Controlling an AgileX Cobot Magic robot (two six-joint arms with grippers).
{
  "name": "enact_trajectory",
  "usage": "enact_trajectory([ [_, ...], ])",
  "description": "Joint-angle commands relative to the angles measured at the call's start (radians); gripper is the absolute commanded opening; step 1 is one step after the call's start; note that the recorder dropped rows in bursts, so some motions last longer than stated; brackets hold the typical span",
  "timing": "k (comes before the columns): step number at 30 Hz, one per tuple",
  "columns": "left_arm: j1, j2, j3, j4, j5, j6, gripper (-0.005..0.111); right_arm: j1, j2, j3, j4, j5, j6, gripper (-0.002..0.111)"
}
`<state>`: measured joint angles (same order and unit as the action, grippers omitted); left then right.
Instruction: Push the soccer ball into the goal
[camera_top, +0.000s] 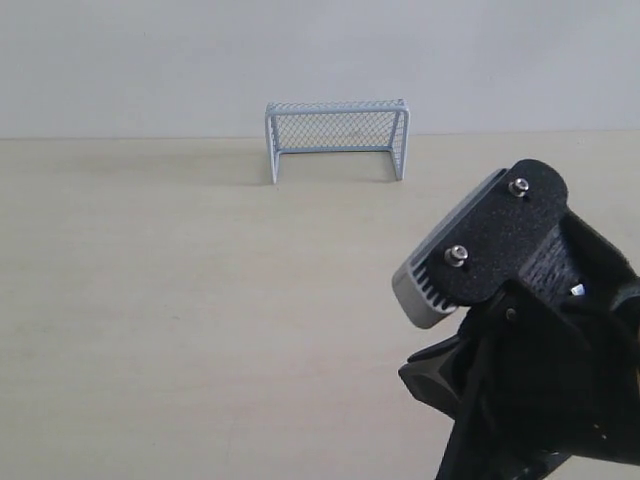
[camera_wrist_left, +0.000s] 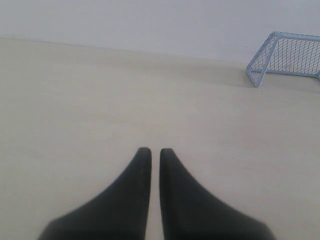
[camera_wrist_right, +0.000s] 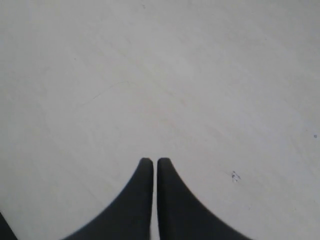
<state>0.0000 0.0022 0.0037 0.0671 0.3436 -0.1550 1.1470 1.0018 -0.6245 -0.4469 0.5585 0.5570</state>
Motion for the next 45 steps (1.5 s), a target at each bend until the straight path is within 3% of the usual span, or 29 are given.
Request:
enact_trajectory([
  [1, 0.002, -0.002, -0.004, -0.005, -0.004, -0.010, 0.006, 0.005, -0.004, 0.008, -0.009, -0.008, 0.005, 0.000],
  [26, 0.002, -0.002, -0.004, -0.005, -0.004, -0.010, 0.006, -0.010, -0.006, 0.008, -0.086, -0.129, 0.021, 0.000],
  [39, 0.002, -0.002, -0.004, -0.005, -0.004, -0.010, 0.006, -0.454, -0.206, 0.008, -0.090, -0.188, 0.265, 0.000],
  [45, 0.002, -0.002, -0.004, -0.005, -0.004, -0.010, 0.006, -0.654, -0.391, 0.111, -0.119, -0.220, 0.271, 0.000],
])
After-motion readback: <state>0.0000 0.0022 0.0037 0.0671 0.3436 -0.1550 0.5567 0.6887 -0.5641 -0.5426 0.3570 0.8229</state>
